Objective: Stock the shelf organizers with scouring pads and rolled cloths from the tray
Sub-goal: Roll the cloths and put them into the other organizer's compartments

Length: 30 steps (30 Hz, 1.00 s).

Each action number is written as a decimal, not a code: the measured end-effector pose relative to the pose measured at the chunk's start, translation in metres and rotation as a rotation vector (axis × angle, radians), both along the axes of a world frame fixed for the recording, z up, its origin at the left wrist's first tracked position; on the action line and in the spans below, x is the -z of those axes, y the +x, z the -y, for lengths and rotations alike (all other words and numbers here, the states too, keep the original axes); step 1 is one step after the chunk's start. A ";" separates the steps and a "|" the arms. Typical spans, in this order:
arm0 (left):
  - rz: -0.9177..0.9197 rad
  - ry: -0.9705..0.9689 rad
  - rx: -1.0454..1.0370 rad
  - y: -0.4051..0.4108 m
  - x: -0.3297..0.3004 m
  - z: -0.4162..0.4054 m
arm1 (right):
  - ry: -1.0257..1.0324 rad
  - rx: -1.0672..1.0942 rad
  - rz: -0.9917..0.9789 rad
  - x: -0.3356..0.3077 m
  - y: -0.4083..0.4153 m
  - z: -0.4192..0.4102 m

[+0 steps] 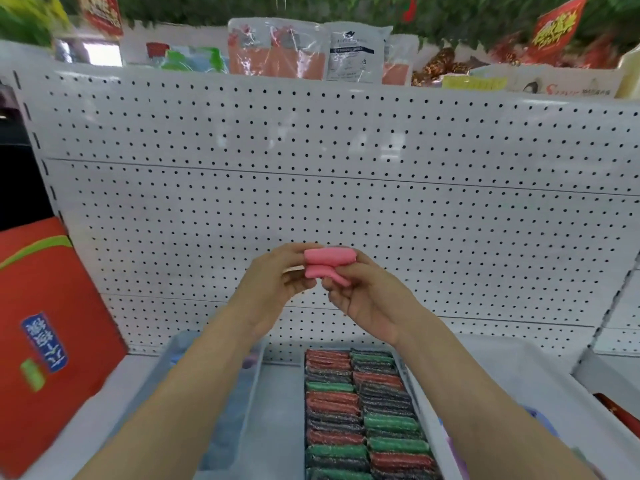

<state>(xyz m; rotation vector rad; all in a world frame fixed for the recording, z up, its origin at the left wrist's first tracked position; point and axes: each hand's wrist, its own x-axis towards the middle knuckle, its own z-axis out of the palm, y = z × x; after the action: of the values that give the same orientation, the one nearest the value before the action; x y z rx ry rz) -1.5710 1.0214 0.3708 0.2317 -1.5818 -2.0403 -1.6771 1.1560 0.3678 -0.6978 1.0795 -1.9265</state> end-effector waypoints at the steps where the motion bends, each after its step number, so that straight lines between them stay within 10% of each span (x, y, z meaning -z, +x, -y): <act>1: 0.007 0.006 0.004 0.006 0.001 0.015 | -0.006 -0.025 -0.013 0.000 0.005 0.013; 11: 0.318 -0.601 -0.009 0.089 0.065 0.172 | 0.538 -0.005 -0.495 0.073 0.055 0.172; 18: 0.839 -0.266 -0.254 0.133 0.188 0.243 | 0.699 0.142 -0.567 0.172 0.088 0.257; 23: 0.783 0.126 -0.107 0.139 0.218 0.253 | 0.708 0.202 -0.663 0.220 0.105 0.286; 30: 0.731 0.263 -0.065 0.142 0.225 0.261 | 0.961 0.101 -1.298 0.240 0.105 0.298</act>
<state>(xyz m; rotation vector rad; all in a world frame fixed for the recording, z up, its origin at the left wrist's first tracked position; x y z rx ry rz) -1.4295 0.7600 0.1462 1.2233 -1.6395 -2.2375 -1.5725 0.8581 0.1279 -1.2939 2.5447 -0.5873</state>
